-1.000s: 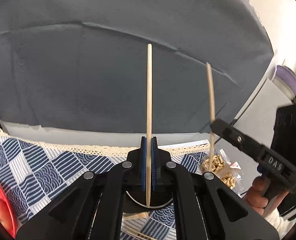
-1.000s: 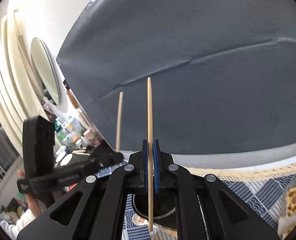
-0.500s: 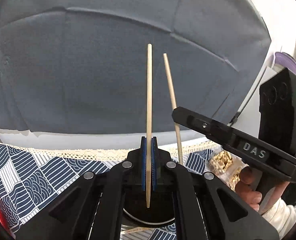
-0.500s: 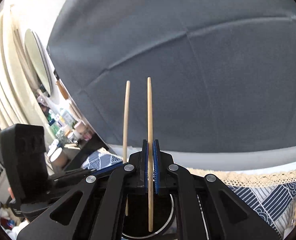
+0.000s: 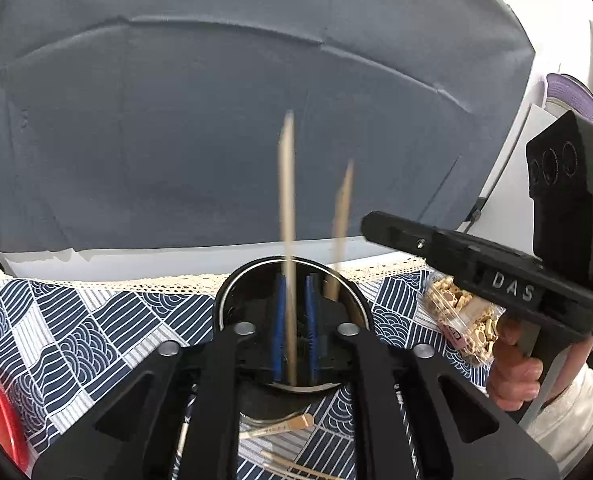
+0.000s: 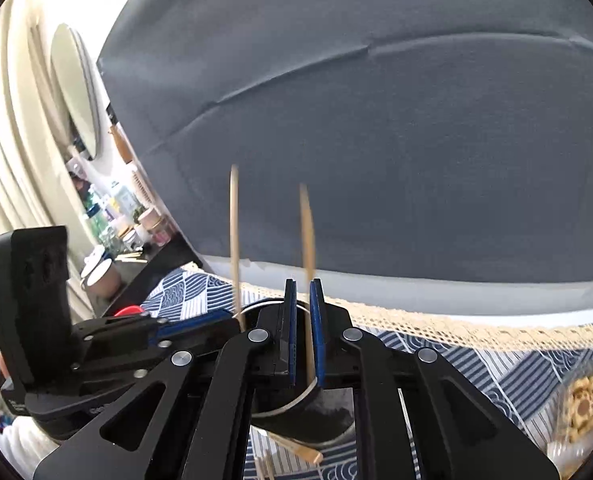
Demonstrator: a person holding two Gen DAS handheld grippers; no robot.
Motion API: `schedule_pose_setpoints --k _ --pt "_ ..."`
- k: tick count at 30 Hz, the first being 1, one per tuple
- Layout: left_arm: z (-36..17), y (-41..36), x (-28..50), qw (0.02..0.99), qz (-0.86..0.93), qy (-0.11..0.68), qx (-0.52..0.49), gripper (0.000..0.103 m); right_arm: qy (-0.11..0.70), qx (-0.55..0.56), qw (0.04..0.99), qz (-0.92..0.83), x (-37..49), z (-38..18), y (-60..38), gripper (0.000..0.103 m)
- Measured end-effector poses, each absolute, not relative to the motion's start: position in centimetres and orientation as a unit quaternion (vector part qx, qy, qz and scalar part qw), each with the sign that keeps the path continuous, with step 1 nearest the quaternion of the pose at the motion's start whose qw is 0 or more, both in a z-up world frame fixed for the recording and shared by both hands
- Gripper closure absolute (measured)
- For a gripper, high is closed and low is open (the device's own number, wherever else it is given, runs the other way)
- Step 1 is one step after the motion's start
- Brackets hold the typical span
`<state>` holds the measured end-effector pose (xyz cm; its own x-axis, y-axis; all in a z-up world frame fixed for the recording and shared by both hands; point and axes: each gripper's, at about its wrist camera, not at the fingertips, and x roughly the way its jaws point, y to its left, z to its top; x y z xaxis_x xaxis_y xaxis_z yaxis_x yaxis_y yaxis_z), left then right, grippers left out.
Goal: Organize utensils
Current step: 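Open the left gripper over the holder while the right gripper opens too, then withdraw both grippers from the holder toward the remaining chopsticks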
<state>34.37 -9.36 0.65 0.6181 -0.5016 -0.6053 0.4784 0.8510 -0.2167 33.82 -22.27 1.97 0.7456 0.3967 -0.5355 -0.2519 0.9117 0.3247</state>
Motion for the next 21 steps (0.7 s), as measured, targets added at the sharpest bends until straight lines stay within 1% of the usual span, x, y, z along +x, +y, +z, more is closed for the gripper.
schedule_pose_setpoints --k 1,2,3,4,5,6,7,8,9,11,12,13,14,15,16,17,19,21 --pt "0.8 -9.4 34.0 0.9 -0.271 0.341 -0.012 0.082 0.312 0.116 0.928 0.165 33.4 2.2 -22.5 0.094" --pt "0.9 -9.4 33.6 0.901 -0.268 0.34 -0.006 0.074 0.31 0.117 0.931 0.155 32.9 2.4 -22.8 0.085" --pt "1.1 -9.3 33.1 0.903 -0.266 0.336 0.001 0.069 0.308 0.118 0.932 0.148 32.5 2.7 -23.2 0.072" --pt "1.0 -9.1 32.8 0.904 -0.265 0.335 0.002 0.066 0.303 0.12 0.936 0.137 31.8 3.0 -23.6 0.067" --pt "1.1 -8.9 32.4 0.905 -0.264 0.334 0.002 0.06 0.3 0.12 0.937 0.13 31.2 3.3 -24.0 0.062" --pt "1.3 -8.8 32.0 0.905 -0.265 0.334 0.0 0.051 0.3 0.12 0.938 0.126 30.8 3.4 -24.4 0.061" --pt "1.4 -8.6 31.7 0.904 -0.267 0.334 -0.002 0.049 0.3 0.117 0.939 0.12 30.2 3.6 -24.6 0.059" --pt "1.5 -8.3 31.2 0.904 -0.27 0.333 -0.002 0.048 0.298 0.108 0.942 0.108 29.4 3.9 -24.8 0.054" --pt "1.6 -8.0 30.8 0.904 -0.271 0.331 -0.001 0.043 0.298 0.102 0.944 0.101 28.9 4.0 -24.9 0.048" --pt "1.9 -7.6 29.8 0.905 -0.271 0.327 0.005 0.034 0.3 0.087 0.946 0.089 27.6 4.3 -25.1 0.042" --pt "2.0 -7.5 29.4 0.906 -0.271 0.324 0.01 0.032 0.302 0.082 0.946 0.085 27.1 4.3 -25.1 0.041" --pt "2.1 -7.3 28.9 0.905 -0.273 0.326 0.014 0.03 0.306 0.077 0.946 0.079 26.5 4.2 -25.4 0.037" --pt "2.0 -7.0 28.8 0.903 -0.275 0.33 0.013 0.027 0.309 0.072 0.945 0.072 26.0 4.1 -25.4 0.03" --pt "2.0 -6.8 28.5 0.901 -0.279 0.332 0.01 0.027 0.313 0.066 0.945 0.061 25.3 4.0 -25.5 0.027" --pt "2.0 -6.4 28.1 0.898 -0.284 0.335 0.007 0.026 0.318 0.063 0.944 0.056 24.8 3.8 -25.5 0.025" --pt "1.8 -6.2 27.8 0.896 -0.283 0.341 0.008 0.019 0.325 0.061 0.942 0.048 24.3 3.4 -25.5 0.022" --pt "1.3 -5.8 27.1 0.895 -0.281 0.346 0.013 0.017 0.334 0.058 0.94 0.033 23.5 2.8 -25.6 0.019" --pt "0.7 -5.6 26.5 0.889 -0.285 0.358 0.02 0.011 0.343 0.058 0.937 0.023 22.5 2.1 -25.7 0.018"
